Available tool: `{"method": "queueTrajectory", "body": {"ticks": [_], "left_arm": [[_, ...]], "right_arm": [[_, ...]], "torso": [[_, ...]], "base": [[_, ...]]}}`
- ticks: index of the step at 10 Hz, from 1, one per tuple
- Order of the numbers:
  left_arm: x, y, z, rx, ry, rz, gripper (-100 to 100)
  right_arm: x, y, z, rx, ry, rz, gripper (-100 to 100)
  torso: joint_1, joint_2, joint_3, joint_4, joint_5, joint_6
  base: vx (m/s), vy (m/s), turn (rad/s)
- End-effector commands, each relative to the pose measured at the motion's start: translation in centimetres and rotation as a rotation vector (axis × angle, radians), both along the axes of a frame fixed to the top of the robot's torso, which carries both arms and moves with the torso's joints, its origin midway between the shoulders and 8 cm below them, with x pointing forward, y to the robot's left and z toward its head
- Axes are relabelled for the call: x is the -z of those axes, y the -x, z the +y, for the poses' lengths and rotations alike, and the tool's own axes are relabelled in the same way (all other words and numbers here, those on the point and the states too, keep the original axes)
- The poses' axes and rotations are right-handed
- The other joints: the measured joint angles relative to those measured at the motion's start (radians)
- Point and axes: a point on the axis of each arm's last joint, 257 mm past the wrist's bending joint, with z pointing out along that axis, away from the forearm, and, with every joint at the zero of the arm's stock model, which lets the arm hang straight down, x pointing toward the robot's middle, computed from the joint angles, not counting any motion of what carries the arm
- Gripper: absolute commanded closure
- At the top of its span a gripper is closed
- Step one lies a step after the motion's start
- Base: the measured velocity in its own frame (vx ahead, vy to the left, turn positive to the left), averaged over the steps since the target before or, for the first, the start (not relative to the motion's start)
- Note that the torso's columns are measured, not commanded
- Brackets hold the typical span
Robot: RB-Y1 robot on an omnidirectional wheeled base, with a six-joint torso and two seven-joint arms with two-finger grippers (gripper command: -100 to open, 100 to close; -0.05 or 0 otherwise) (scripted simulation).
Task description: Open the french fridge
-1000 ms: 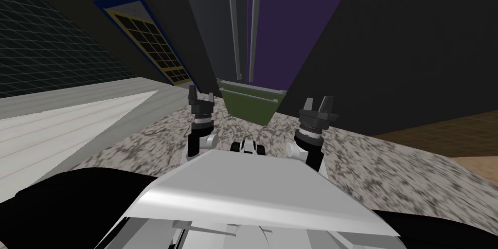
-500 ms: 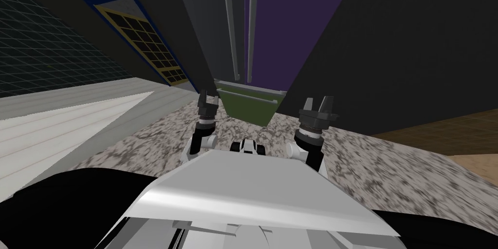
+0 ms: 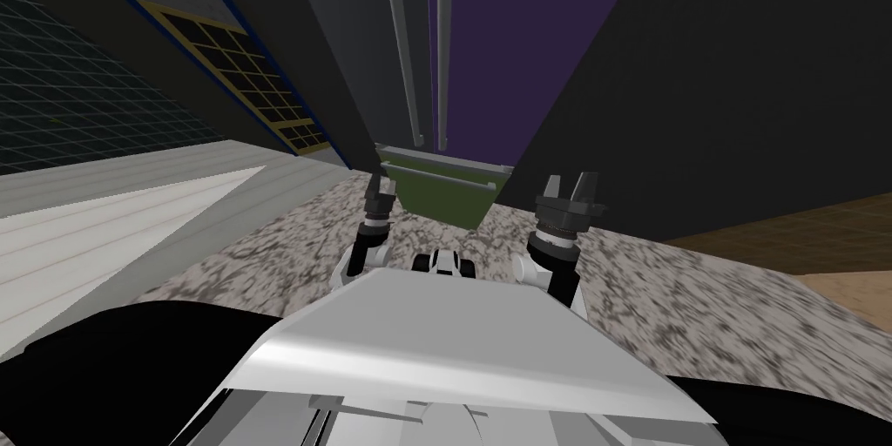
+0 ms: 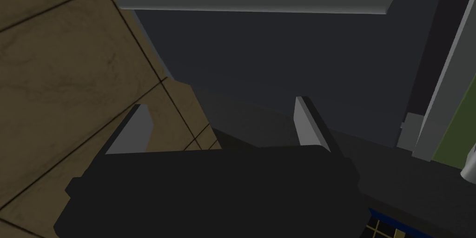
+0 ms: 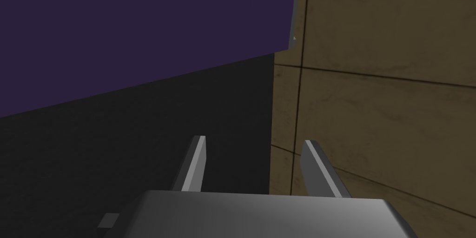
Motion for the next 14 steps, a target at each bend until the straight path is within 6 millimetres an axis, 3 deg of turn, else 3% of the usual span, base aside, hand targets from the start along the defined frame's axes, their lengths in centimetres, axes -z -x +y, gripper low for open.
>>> {"method": "queueTrajectory", "body": {"ticks": [1,14], "left_arm": [[2.2,-0.5,-0.1,0.002,-0.013,0.022,-100],[13.3,-0.9,-0.6,0.000,-0.034,0.128,-100]], "right_arm": [[0.0,0.0,0.0,0.000,0.000,0.000,0],[0.0,0.0,0.0,0.000,0.000,0.000,0]], "torso": [[0.000,0.001,0.001,0.000,0.000,0.000],[0.000,-0.001,-0.001,0.000,0.000,0.000]], "base": [[0.101,-0.003,-0.050],[0.110,-0.006,-0.043]]}}
